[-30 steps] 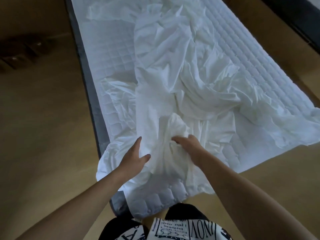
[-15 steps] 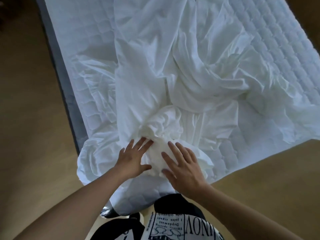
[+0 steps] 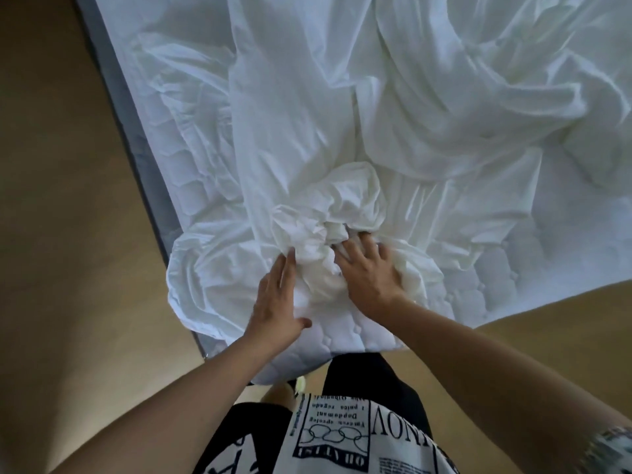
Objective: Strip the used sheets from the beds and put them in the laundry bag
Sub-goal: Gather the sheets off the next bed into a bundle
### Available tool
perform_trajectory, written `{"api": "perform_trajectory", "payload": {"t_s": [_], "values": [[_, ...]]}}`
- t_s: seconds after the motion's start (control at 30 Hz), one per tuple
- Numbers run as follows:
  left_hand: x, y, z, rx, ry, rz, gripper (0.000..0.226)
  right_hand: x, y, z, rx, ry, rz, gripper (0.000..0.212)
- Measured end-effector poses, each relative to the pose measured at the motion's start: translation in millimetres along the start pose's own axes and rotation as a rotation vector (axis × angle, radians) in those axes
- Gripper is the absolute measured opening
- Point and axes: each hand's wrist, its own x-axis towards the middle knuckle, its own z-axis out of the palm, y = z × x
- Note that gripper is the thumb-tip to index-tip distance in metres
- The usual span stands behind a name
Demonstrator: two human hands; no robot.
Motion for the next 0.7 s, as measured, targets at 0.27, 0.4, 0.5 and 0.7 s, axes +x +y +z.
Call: {"api": "perform_trajectory", "payload": {"t_s": [0.27, 0.4, 0.5, 0.7], "values": [[-20, 7, -28, 0.117, 0.14, 0.234, 0.155, -38, -30, -59, 0.421, -0.07, 0.2, 0.014], [-37, 21, -53, 0.13, 0.231, 0.348, 0.132, -80, -58, -87, 0.582, -0.079, 0.234, 0.021], [-51, 27, -77, 0.083, 0.303, 0.518, 0.078, -113, -86, -106, 0.847, -0.051, 0.304, 0.04], [-113, 38, -146, 0.03, 0.084, 0.476, 0.011, -162, -136, -124, 1.241, 0.014, 0.294, 0.048]]}}
